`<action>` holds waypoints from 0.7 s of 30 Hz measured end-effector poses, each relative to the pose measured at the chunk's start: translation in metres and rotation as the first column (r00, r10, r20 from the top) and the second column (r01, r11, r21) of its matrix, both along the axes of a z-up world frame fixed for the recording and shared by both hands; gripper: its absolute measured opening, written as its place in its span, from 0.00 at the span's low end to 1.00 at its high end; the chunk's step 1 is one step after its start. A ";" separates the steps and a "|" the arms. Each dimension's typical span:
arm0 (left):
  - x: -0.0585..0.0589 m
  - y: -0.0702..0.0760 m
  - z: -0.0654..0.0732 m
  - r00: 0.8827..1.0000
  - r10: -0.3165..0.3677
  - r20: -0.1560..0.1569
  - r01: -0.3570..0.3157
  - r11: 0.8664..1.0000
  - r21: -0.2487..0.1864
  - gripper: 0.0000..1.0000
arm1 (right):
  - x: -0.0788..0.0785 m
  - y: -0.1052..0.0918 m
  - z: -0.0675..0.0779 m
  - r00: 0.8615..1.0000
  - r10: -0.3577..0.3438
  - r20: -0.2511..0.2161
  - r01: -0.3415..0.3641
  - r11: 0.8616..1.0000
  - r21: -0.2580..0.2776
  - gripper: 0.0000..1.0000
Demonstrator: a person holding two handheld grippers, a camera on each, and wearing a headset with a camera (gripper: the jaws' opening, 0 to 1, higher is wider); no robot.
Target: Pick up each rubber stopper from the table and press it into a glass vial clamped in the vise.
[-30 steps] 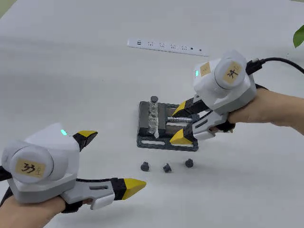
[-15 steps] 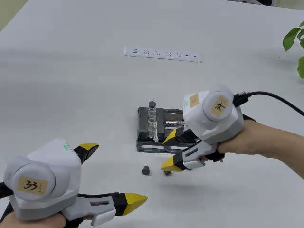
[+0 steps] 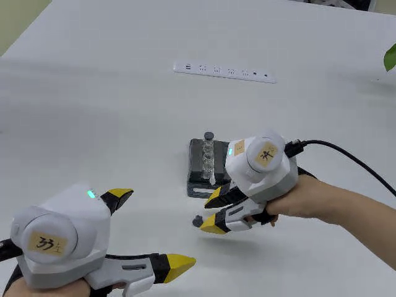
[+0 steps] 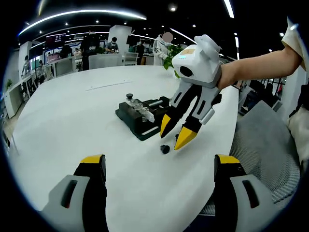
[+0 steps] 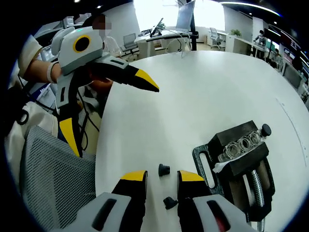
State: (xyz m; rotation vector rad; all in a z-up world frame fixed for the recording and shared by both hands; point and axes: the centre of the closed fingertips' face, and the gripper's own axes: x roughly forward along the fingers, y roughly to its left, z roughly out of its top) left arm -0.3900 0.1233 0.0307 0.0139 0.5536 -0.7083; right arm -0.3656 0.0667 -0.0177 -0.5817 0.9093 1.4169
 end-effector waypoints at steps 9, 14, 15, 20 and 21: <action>-0.004 0.002 -0.003 1.000 0.010 -0.014 -0.010 1.000 -0.002 0.92 | -0.001 0.003 -0.012 1.000 -0.017 -0.018 0.017 1.000 -0.011 0.16; -0.005 0.004 -0.005 1.000 0.014 -0.017 -0.014 1.000 -0.003 0.92 | -0.001 0.004 -0.013 0.999 -0.021 -0.029 0.021 1.000 -0.013 0.12; -0.005 0.004 -0.005 1.000 0.015 -0.018 -0.015 1.000 -0.004 0.92 | -0.001 0.004 -0.013 0.999 -0.022 -0.030 0.022 1.000 -0.012 0.12; -0.005 0.004 -0.007 1.000 0.016 -0.021 -0.017 1.000 -0.006 0.92 | -0.002 0.005 -0.014 0.999 -0.024 -0.036 0.024 1.000 -0.012 0.10; -0.005 0.005 -0.006 1.000 0.017 -0.022 -0.017 1.000 -0.006 0.92 | -0.003 0.006 -0.014 0.999 -0.024 -0.038 0.024 1.000 -0.012 0.09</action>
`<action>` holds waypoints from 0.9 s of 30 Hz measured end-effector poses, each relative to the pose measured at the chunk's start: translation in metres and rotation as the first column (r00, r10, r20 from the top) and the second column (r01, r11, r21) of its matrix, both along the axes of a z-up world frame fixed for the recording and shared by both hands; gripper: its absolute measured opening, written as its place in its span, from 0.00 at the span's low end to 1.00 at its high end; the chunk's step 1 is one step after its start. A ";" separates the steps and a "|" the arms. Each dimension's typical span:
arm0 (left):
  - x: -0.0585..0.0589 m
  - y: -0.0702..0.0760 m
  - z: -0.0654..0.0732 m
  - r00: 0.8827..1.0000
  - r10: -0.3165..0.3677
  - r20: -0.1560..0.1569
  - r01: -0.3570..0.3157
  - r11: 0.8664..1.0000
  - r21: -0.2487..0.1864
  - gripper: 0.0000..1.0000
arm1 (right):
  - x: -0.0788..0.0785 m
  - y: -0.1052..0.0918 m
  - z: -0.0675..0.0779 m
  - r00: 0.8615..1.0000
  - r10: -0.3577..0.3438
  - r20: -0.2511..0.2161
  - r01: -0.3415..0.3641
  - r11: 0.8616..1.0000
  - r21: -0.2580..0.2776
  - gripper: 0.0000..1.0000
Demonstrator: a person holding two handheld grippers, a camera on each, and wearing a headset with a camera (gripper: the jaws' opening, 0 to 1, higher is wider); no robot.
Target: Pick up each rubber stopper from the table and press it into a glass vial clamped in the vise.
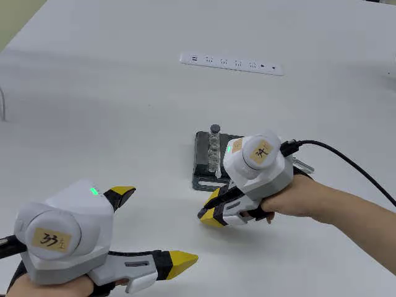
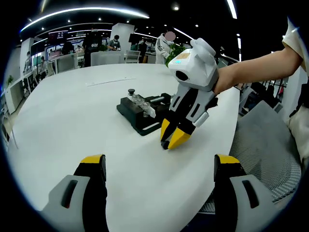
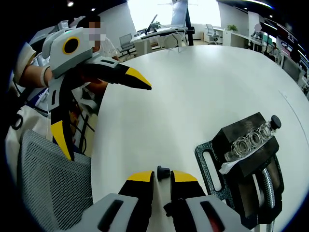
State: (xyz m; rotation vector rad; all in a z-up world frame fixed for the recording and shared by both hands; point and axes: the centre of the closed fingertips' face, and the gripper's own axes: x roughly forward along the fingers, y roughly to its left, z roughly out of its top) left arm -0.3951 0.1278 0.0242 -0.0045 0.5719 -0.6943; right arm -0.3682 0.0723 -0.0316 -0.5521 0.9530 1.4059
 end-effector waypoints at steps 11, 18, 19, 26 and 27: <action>0.000 -0.001 -0.001 1.000 0.001 0.000 -0.001 1.000 -0.002 0.91 | 0.001 0.000 -0.001 0.999 -0.023 -0.022 0.023 1.000 0.001 0.06; 0.000 -0.004 0.000 1.000 -0.005 0.003 0.005 1.000 -0.003 0.92 | 0.002 -0.001 -0.002 0.998 -0.049 -0.042 0.049 0.999 0.004 0.05; 0.001 -0.003 0.001 1.000 -0.005 0.004 0.005 1.000 -0.003 0.92 | 0.003 -0.001 -0.002 0.997 -0.054 -0.048 0.055 0.998 0.008 0.05; 0.004 -0.006 0.007 1.000 -0.020 0.023 0.020 1.000 0.001 0.91 | 0.008 0.000 0.018 0.972 -0.191 -0.139 0.204 0.976 0.080 0.05; 0.004 -0.006 0.007 0.999 -0.021 0.025 0.021 1.000 0.004 0.91 | 0.009 0.000 0.022 0.962 -0.215 -0.166 0.232 0.968 0.093 0.05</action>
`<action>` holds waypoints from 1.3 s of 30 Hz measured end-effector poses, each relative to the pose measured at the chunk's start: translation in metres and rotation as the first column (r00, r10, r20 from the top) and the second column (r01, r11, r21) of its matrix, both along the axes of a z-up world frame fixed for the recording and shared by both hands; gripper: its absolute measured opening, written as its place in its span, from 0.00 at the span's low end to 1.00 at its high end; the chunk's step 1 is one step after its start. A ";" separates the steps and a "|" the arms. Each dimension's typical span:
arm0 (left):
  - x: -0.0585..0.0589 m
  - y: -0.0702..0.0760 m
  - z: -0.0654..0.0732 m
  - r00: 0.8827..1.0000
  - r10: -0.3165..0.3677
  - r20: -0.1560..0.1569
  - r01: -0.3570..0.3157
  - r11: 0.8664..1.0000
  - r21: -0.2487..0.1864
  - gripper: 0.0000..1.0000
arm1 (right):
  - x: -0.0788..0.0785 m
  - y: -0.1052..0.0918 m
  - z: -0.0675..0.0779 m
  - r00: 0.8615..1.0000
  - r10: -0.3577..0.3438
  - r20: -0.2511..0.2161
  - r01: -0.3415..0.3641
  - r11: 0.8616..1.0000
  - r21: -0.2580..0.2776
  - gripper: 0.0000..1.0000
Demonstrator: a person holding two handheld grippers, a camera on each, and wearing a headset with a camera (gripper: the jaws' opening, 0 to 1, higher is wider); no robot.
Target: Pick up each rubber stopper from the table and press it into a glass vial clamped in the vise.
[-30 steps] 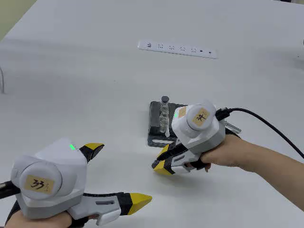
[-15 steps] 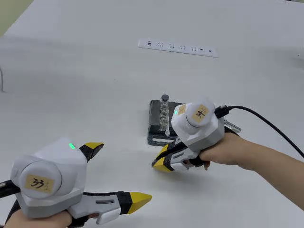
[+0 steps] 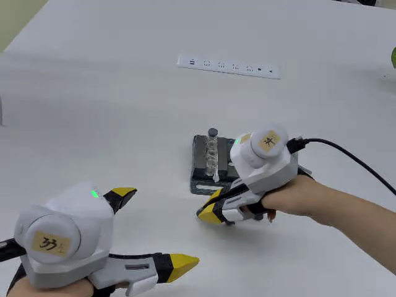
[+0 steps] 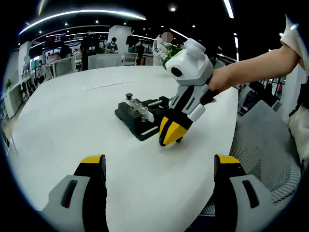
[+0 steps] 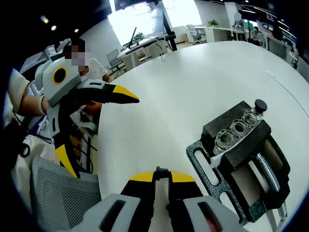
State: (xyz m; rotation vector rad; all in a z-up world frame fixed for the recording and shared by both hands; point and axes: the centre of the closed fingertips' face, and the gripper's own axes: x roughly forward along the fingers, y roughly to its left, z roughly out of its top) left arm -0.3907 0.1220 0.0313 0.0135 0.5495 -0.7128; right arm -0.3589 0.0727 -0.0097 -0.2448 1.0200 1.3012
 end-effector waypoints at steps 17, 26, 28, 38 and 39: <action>0.016 -0.021 0.036 0.992 -0.058 0.110 0.061 0.998 -0.026 0.85 | 0.006 -0.017 0.069 0.902 -0.266 -0.340 0.369 0.883 0.288 0.05; 0.022 -0.039 0.070 0.986 -0.052 0.161 0.074 0.988 -0.137 0.73 | 0.001 -0.032 0.114 0.753 -0.272 -0.599 0.574 0.717 0.396 0.05; 0.022 -0.042 0.078 0.983 -0.054 0.176 0.082 0.985 -0.154 0.68 | 0.000 -0.037 0.121 0.715 -0.266 -0.647 0.613 0.684 0.396 0.05; 0.021 -0.065 0.115 0.959 -0.106 0.263 0.164 0.964 -0.211 0.45 | -0.019 -0.045 0.157 0.558 -0.169 -0.812 0.748 0.526 0.404 0.05; 0.021 -0.068 0.118 0.957 -0.112 0.269 0.173 0.962 -0.212 0.44 | -0.018 -0.046 0.159 0.539 -0.165 -0.826 0.764 0.510 0.397 0.05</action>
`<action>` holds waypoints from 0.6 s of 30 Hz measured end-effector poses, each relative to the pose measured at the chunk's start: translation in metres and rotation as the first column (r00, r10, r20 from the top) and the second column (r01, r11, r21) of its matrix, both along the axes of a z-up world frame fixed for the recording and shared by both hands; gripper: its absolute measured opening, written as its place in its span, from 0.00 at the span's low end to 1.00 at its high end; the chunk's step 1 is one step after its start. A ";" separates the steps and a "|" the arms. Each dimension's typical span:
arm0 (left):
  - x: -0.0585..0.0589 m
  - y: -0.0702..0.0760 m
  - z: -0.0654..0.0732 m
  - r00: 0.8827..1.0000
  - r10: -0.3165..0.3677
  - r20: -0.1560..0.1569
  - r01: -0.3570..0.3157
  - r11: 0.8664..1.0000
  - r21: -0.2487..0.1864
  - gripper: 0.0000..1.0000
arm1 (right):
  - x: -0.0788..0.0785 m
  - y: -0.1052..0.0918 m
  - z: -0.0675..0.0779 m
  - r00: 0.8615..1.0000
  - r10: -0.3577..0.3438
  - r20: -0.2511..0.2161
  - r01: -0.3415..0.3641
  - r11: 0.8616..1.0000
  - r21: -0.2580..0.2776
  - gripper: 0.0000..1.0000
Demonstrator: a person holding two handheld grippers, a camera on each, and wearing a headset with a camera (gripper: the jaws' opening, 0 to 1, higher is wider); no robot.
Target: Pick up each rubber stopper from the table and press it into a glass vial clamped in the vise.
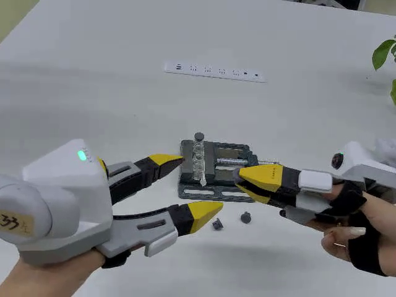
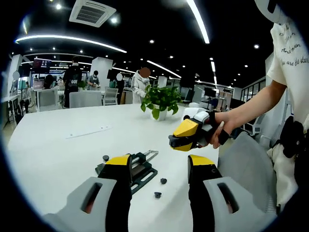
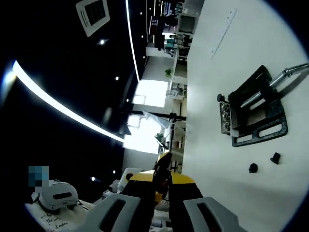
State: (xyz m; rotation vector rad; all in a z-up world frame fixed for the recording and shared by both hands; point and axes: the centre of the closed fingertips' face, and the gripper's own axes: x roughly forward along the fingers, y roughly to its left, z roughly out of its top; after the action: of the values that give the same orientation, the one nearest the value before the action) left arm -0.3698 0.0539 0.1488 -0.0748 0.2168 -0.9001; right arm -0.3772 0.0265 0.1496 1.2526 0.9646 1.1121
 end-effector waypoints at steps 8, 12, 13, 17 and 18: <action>-0.007 -0.027 0.013 0.995 -0.101 0.019 0.101 0.994 -0.027 0.23 | -0.013 -0.006 0.010 0.997 -0.019 -0.075 0.024 0.997 0.070 0.04; -0.013 -0.039 0.016 0.988 -0.150 0.027 0.151 0.988 -0.038 0.16 | -0.022 -0.004 0.010 0.994 -0.010 -0.107 0.019 0.996 0.085 0.04; -0.014 -0.041 0.016 0.988 -0.153 0.029 0.154 0.987 -0.035 0.15 | -0.023 -0.003 0.010 0.994 -0.008 -0.106 0.017 0.996 0.087 0.04; -0.018 -0.046 0.016 0.982 -0.187 0.033 0.188 0.982 -0.024 0.11 | -0.025 -0.005 0.010 0.993 -0.008 -0.119 0.020 0.995 0.096 0.05; -0.018 -0.046 0.016 0.981 -0.191 0.036 0.192 0.981 -0.023 0.10 | -0.025 -0.005 0.010 0.993 -0.009 -0.122 0.021 0.995 0.096 0.05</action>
State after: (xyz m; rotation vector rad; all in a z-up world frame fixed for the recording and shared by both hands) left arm -0.3879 0.0075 0.1644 -0.0640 0.1831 -1.0953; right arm -0.4025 0.0213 0.1594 1.4172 1.0003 1.0919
